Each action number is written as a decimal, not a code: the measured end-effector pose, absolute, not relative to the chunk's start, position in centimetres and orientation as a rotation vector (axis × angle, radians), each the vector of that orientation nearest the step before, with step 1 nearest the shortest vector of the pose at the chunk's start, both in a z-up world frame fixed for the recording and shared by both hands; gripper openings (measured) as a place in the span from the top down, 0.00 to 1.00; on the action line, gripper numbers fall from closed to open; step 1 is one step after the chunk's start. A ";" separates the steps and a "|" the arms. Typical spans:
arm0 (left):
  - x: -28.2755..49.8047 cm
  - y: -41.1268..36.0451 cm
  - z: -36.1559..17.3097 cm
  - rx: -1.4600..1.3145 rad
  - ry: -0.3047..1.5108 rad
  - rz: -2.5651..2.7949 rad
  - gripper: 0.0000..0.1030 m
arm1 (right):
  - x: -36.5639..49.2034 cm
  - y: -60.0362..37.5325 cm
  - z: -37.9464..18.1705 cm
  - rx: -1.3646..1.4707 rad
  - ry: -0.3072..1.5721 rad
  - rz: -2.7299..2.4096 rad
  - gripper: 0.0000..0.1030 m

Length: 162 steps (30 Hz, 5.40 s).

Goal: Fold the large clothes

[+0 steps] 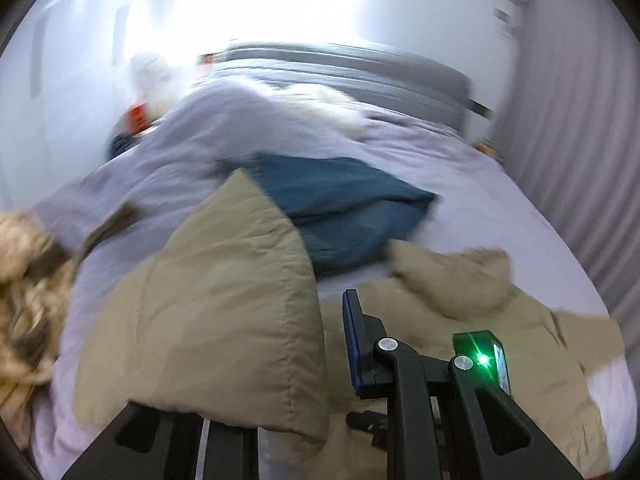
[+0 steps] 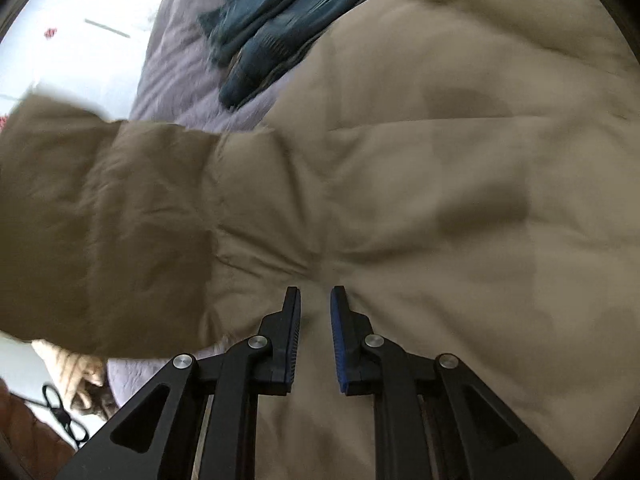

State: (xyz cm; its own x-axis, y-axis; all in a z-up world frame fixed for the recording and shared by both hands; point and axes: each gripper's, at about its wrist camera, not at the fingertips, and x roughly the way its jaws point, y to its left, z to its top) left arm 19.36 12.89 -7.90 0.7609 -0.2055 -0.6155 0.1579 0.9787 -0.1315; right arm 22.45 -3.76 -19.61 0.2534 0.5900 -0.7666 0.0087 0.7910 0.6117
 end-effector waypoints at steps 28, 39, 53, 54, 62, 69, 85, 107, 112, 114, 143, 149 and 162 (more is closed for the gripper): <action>11.8 0.3 -14.1 0.194 0.877 -0.313 0.16 | 13.8 -20.7 -13.3 0.350 1.099 0.232 0.34; 12.0 11.2 -18.2 0.037 1.055 0.065 0.16 | 18.0 -3.3 -11.4 -0.235 0.937 0.324 0.22; 16.2 12.5 -20.4 0.037 1.090 0.158 0.16 | 19.9 -23.3 -15.7 0.456 1.047 -0.166 0.22; 16.1 12.4 -20.2 0.066 1.100 0.136 0.16 | 19.6 -24.2 -16.5 0.498 1.069 -0.169 0.22; 16.6 16.2 -14.7 -0.201 1.101 -0.204 0.16 | 18.5 -26.4 -18.6 0.648 1.066 -0.066 0.23; 25.5 17.2 -20.1 -0.503 1.233 -0.276 0.16 | 18.1 -26.8 -18.7 0.673 1.076 -0.060 0.23; 26.6 12.9 -19.7 0.070 1.124 -0.163 0.81 | 17.7 -25.0 -20.1 0.789 1.105 -0.057 0.91; 20.7 10.3 -21.1 0.056 1.145 -0.086 0.81 | 18.4 -26.0 -19.5 0.526 1.153 -0.055 0.82; 21.3 10.6 -21.6 0.056 1.153 -0.053 0.81 | 17.2 -26.5 -20.0 0.548 1.133 -0.055 0.85; 21.4 10.6 -21.2 0.050 1.159 -0.033 0.81 | 16.4 -26.8 -19.4 0.538 1.145 -0.060 0.81; 9.7 -6.1 -15.0 0.079 1.207 -0.207 0.11 | -1.4 -41.9 -17.6 0.906 1.074 -0.190 0.22; 8.8 -12.7 -14.7 0.118 1.201 -0.300 0.11 | -2.9 -48.1 -18.6 0.995 1.021 -0.231 0.16; 8.1 -19.9 -15.7 0.183 1.261 -0.309 0.11 | -1.6 -58.3 -19.9 1.081 0.854 -0.298 0.00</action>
State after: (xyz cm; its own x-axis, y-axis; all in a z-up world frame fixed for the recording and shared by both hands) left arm 8.15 -19.90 -15.67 0.2715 -0.1276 -0.9539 0.3275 0.9443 -0.0331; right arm -1.56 -58.34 -19.94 0.6541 0.1820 -0.7342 0.5988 0.4685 0.6496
